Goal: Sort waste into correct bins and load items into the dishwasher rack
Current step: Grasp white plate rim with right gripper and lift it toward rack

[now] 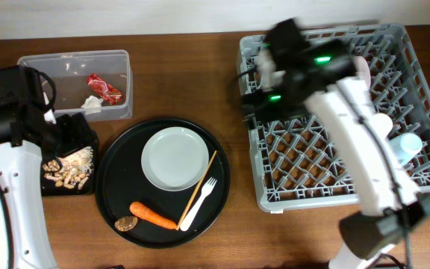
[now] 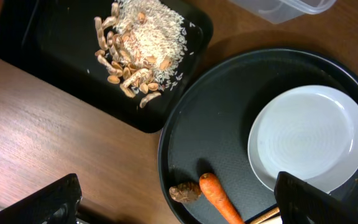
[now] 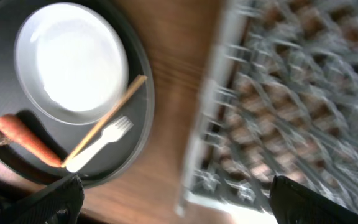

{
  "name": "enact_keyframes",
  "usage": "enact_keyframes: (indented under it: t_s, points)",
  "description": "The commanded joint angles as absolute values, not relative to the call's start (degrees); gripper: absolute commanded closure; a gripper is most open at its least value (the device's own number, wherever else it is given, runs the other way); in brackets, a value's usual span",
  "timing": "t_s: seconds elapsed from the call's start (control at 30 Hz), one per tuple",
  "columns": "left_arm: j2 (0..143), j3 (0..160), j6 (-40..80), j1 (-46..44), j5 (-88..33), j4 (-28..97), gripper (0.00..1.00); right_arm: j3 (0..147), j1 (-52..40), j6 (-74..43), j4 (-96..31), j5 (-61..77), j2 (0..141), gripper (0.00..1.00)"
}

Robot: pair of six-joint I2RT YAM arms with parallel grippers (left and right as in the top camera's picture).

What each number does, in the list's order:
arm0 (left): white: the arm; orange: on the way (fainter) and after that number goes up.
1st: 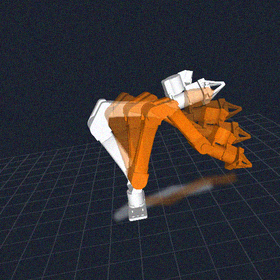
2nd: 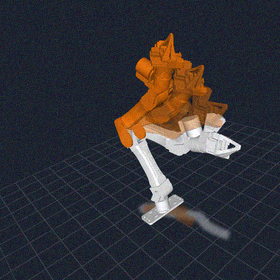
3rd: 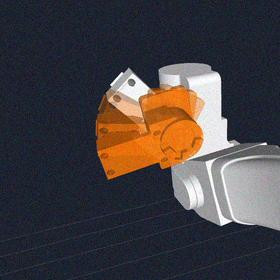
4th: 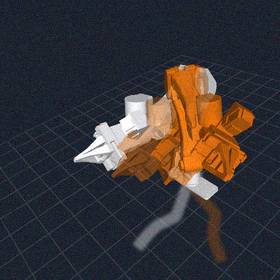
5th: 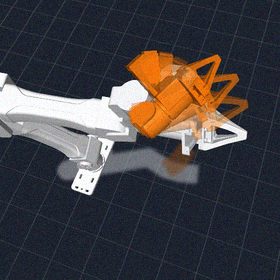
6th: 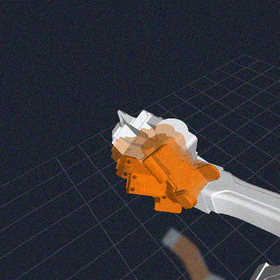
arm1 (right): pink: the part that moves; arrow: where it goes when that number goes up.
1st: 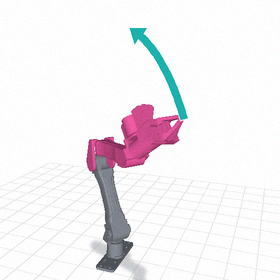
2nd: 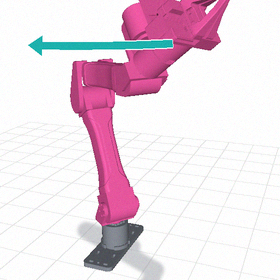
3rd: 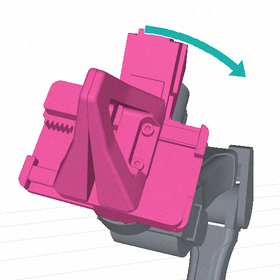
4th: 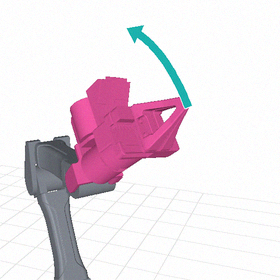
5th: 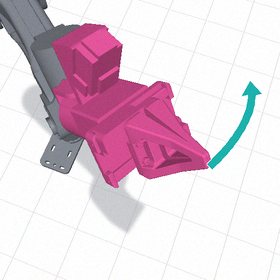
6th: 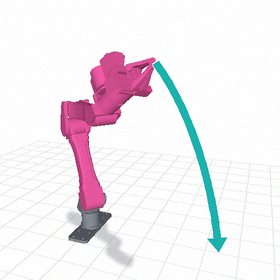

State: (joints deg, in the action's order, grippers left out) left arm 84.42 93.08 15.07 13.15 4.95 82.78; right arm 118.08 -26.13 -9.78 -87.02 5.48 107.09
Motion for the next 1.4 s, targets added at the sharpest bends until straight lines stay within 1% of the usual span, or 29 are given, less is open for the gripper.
enact_keyframes:
  t_s: [0.0,0.2,0.43,0.5,0.6,0.73,0.8,0.9,0.97,1.03,1.07,1.17,1.33,1.37]
  points:
    - [83.7,92.5,16.3,13.6,4.1,82.8,0.01,118.2,-32.6,-12.5,-84.0,5.8,113.0,0.01]
    - [83.7,92.5,16.3,13.6,4.1,82.6,0.01,118.2,-38.7,-19.6,-77.5,5.8,124.9,0.01]
    - [83.7,92.5,16.3,13.6,4.1,82.6,0.01,118.2,-40.1,-23.1,-73.8,5.9,135.6,0.0]
    - [83.7,92.5,16.3,13.6,4.1,82.6,0.01,118.2,-40.1,-23.2,-73.4,6.3,137.5,0.05]
    - [83.7,92.5,16.3,13.6,4.1,82.6,0.01,118.2,-40.1,-23.3,-72.7,7.1,138.8,0.08]
    - [83.7,92.5,16.3,13.6,3.9,82.6,0.01,118.2,-40.1,-23.3,-72.1,7.1,139.0,0.17]
    - [83.7,92.5,16.3,13.6,3.6,82.6,0.01,118.2,-40.1,-23.3,-72.1,7.1,139.0,0.29]
    - [83.7,92.5,16.3,13.6,3.7,82.6,0.01,118.2,-40.1,-24.5,-72.0,7.1,139.0,0.39]
    - [83.7,92.5,16.3,13.6,3.7,82.6,0.01,118.2,-40.1,-24.5,-72.2,7.1,139.0,0.44]
    - [83.7,92.5,16.3,13.6,3.7,82.6,0.01,118.2,-40.1,-24.5,-73.1,7.1,139.0,0.56]
    - [83.7,92.5,16.3,13.6,3.7,82.6,0.01,118.2,-40.1,-24.5,-73.4,7.1,139.0,0.59]
    - [83.7,92.5,16.3,13.6,3.6,82.6,0.01,118.2,-40.1,-24.5,-73.9,7.1,138.8,0.61]
    - [83.7,92.5,16.3,13.6,3.6,82.6,0.01,118.2,-40.1,-24.6,-74.1,7.1,137.5,0.73]
    - [83.7,92.5,16.3,13.6,3.6,82.6,0.01,118.3,-40.0,-24.6,-74.1,7.1,137.0,0.77]
